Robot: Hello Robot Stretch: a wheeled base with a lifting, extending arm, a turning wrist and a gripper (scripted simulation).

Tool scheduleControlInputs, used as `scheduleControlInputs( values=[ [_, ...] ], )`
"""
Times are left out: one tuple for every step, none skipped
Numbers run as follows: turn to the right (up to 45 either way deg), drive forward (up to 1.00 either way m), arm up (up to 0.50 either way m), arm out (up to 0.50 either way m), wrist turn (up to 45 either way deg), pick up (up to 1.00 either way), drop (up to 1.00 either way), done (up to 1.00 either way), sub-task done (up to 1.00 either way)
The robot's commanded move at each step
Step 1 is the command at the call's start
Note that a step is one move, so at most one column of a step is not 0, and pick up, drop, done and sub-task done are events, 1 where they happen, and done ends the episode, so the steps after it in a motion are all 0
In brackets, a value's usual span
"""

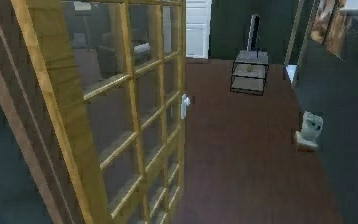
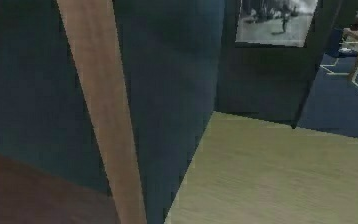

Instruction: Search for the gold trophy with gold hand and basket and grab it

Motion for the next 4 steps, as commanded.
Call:
scheduleControlInputs(
  values=[
    [18.0, 0.0, 0.0, 0.0, 0.0, 0.0, 0.0, 0.0, 0.0],
    [0.0, 0.45, 0.0, 0.0, 0.0, 0.0, 0.0, 0.0, 0.0],
    [9.0, 0.0, 0.0, 0.0, 0.0, 0.0, 0.0, 0.0, 0.0],
    [0.0, 1.0, 0.0, 0.0, 0.0, 0.0, 0.0, 0.0, 0.0]
  ],
)
